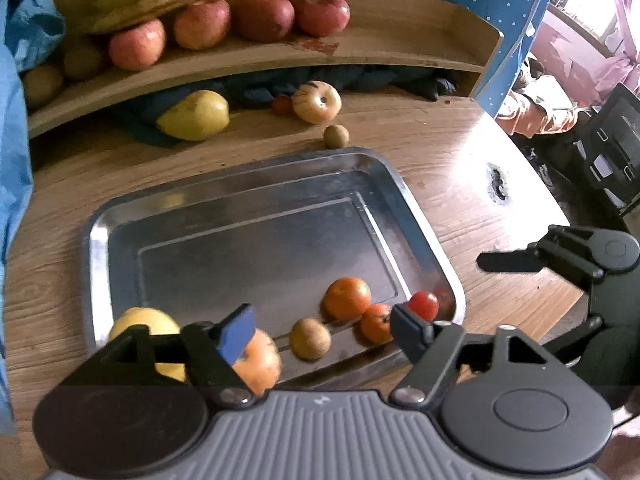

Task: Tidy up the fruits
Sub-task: 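Open both tools to drop the tomatoes into the tray, then lift both open tools away from the tray toward the shelf, then reach the right tool toward the small brown fruit beside the pale apple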

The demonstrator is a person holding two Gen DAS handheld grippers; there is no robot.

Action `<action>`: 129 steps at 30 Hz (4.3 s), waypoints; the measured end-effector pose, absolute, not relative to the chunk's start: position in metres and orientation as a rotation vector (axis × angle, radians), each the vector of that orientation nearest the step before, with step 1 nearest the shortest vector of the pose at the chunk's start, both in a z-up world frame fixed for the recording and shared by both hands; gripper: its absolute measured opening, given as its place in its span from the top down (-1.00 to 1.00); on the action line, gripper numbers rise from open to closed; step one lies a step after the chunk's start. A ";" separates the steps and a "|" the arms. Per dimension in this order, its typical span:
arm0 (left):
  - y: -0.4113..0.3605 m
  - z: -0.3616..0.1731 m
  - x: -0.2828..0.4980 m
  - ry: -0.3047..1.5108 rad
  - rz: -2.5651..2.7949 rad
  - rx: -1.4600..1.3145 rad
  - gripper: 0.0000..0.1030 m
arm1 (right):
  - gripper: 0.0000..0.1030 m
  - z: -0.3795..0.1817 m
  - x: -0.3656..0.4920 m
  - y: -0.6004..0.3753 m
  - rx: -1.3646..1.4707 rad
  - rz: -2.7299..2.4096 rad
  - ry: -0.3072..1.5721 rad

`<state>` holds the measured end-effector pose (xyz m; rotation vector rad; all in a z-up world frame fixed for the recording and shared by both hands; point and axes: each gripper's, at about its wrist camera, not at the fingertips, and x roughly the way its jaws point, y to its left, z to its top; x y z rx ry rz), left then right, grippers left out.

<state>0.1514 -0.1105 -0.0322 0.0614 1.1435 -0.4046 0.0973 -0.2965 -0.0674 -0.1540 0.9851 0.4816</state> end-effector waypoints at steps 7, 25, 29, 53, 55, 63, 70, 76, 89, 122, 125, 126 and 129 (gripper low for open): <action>-0.082 -0.025 0.139 1.116 -0.416 0.024 -0.91 | -0.88 -0.063 0.098 -0.298 -0.147 0.520 0.992; -0.061 -0.021 0.122 1.144 -0.276 0.192 -0.99 | -0.99 -0.061 0.104 -0.286 -0.152 0.597 0.985; -0.060 -0.019 0.121 1.140 -0.231 0.201 -0.99 | -0.99 -0.060 0.105 -0.285 -0.149 0.611 0.977; -0.091 -0.005 0.185 1.042 -0.260 0.268 -0.99 | -0.99 -0.055 0.146 -0.291 -0.060 0.495 0.927; -0.094 -0.005 0.194 1.032 -0.278 0.278 -0.99 | -0.99 -0.055 0.153 -0.292 -0.058 0.469 0.928; -0.096 -0.009 0.229 1.016 -0.330 0.260 -0.99 | -0.99 -0.051 0.174 -0.295 -0.032 0.362 0.925; -0.090 -0.016 0.255 1.028 -0.336 0.208 -0.99 | -0.99 -0.050 0.189 -0.297 -0.027 0.279 0.922; -0.078 -0.025 0.277 1.067 -0.332 0.106 -0.99 | -0.99 -0.056 0.203 -0.294 -0.009 0.242 0.938; -0.071 -0.047 0.323 1.091 -0.340 0.059 -0.99 | -0.99 -0.070 0.243 -0.267 0.010 0.225 0.961; -0.077 -0.089 0.361 1.067 -0.480 0.159 -0.96 | -0.88 -0.103 0.288 -0.264 0.017 0.127 1.050; -0.077 -0.090 0.360 1.072 -0.477 0.155 -0.96 | -0.87 -0.103 0.287 -0.263 0.012 0.122 1.045; -0.077 -0.090 0.360 1.073 -0.479 0.156 -0.96 | -0.87 -0.103 0.286 -0.262 0.010 0.119 1.043; -0.077 -0.089 0.359 1.076 -0.480 0.146 -0.96 | -0.83 -0.104 0.284 -0.260 0.004 0.116 1.040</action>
